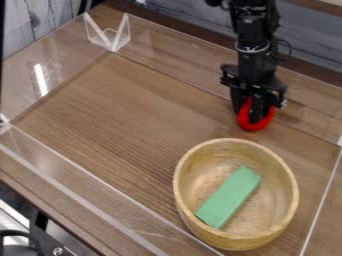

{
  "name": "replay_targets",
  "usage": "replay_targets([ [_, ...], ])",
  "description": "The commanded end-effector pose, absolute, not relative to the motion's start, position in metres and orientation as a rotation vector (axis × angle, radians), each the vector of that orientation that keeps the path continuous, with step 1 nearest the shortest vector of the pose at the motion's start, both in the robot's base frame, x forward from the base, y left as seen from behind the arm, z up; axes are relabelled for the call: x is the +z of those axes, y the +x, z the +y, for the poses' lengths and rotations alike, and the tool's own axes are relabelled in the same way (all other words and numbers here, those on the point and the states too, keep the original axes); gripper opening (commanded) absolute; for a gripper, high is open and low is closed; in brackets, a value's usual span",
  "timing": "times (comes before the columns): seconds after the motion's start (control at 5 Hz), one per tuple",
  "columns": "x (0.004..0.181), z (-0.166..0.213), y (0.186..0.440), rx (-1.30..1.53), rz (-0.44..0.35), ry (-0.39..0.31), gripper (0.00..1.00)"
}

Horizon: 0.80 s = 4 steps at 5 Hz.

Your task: Move the red object to the right side of the table

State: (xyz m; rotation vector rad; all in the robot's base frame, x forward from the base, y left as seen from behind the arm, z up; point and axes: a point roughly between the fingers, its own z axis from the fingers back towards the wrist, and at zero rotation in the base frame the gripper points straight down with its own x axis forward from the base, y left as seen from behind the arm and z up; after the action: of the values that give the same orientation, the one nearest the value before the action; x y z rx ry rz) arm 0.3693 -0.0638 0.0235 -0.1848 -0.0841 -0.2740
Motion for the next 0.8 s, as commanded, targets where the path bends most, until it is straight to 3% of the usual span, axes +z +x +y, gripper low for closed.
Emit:
replay_targets([
  [0.0,0.0194,-0.0784,0.3678,-0.304,-0.091,-0.187,0.00],
  [0.6,0.0133,-0.0869,0.3648,-0.310,-0.062,-0.195,0.00],
])
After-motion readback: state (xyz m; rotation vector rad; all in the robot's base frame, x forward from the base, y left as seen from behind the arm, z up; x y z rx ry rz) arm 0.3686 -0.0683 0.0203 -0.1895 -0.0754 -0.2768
